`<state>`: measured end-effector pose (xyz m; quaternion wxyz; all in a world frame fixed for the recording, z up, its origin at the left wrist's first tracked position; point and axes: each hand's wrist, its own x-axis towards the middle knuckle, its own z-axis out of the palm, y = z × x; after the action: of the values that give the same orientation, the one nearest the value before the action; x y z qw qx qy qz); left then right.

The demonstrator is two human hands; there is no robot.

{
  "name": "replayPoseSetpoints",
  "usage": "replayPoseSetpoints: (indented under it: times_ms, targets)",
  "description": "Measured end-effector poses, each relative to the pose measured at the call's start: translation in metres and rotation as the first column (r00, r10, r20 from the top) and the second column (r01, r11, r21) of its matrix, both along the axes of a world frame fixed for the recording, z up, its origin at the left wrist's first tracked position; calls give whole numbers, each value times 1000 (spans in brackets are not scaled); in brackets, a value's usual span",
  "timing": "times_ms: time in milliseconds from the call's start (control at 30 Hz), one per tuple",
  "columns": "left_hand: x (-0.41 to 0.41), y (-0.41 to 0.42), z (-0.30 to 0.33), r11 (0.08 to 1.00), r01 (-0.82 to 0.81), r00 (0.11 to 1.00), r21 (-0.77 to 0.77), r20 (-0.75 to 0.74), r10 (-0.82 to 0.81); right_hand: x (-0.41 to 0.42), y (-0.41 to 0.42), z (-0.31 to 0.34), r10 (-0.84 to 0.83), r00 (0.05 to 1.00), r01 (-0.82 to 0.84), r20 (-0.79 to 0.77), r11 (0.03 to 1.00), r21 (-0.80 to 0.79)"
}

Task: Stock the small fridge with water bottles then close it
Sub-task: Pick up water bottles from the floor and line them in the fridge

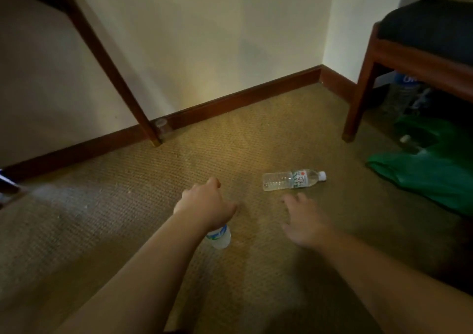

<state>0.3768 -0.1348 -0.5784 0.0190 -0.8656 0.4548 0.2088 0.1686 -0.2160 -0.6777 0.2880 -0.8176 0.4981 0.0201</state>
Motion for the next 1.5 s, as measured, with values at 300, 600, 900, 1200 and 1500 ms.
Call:
replayPoseSetpoints:
  times_ms: [300, 600, 900, 1200, 1500]
  targets:
    - [1, 23, -51, 974, -137, 990, -182, -13, 137, 11, -93, -46, -79, 975, 76, -209, 997, -21]
    - [13, 33, -87, 876, -172, 985, -450, -95, 144, 31, -127, -84, 83, 898, -117, -433, 992, -52]
    - [0, 30, -89, 866, -77, 997, -494, -60, 54, -21, -87, -104, -95, 937, 71, -337, 994, -85]
    - [-31, 27, -78, 831, 66, 993, -553, -43, -107, -70, -19, -58, -223, 972, 226, -78, 974, 29]
    - [-128, -23, 18, 660, 391, 846, -642, -32, -533, -178, 39, 61, -368, 925, 375, -94, 924, 79]
